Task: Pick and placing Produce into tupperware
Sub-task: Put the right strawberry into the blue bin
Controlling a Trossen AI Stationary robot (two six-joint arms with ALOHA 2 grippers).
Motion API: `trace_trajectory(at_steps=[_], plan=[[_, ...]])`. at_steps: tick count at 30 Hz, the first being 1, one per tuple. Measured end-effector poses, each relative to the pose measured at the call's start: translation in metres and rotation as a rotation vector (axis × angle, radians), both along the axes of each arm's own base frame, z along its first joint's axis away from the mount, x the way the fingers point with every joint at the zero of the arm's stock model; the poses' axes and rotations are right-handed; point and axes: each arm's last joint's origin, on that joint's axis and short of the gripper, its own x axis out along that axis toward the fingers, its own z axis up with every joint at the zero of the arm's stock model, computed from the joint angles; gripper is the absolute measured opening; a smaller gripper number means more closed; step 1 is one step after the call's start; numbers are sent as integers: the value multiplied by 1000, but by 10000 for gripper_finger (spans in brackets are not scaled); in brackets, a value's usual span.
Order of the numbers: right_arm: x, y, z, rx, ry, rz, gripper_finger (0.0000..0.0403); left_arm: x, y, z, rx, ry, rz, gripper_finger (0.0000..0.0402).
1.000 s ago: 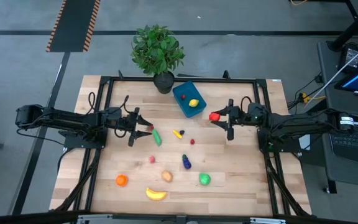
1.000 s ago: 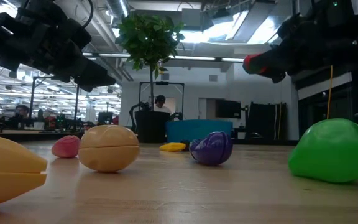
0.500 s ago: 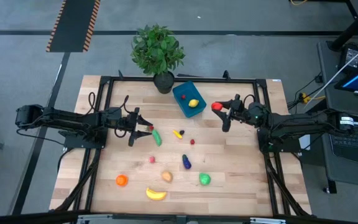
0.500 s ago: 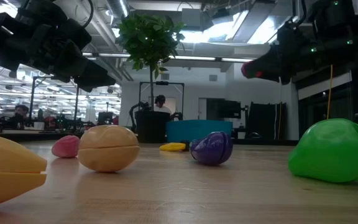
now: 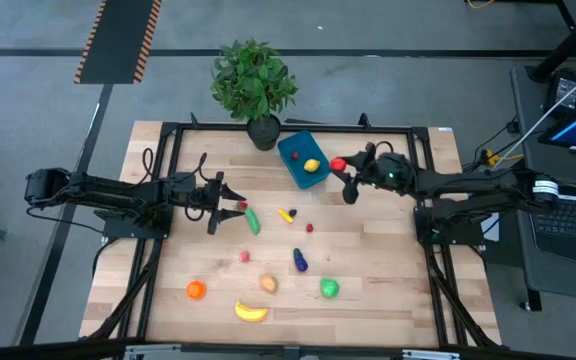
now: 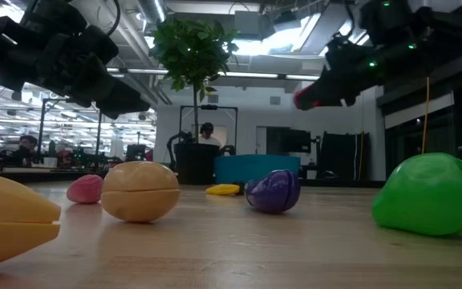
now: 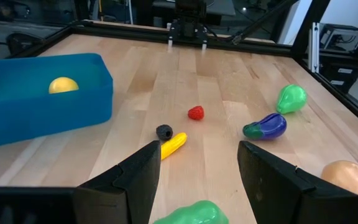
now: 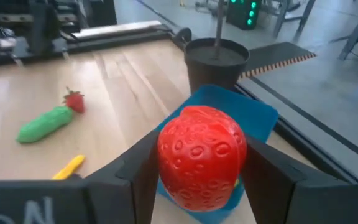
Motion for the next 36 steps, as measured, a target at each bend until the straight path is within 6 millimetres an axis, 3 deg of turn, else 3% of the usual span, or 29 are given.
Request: trace_trajectory(at_steps=[11, 24, 30, 36], plan=[[29, -37, 27, -10, 49, -7, 190, -1, 0, -3, -6, 35, 0, 206], [58, -86, 33, 66, 92, 61, 190, -1, 0, -5, 40, 52, -13, 206], [63, -95, 45, 65, 157, 86, 190, -1, 0, -5, 41, 52, -13, 206], [67, -101, 44, 181, 271, 146, 190, -1, 0, -5, 42, 52, -13, 206]])
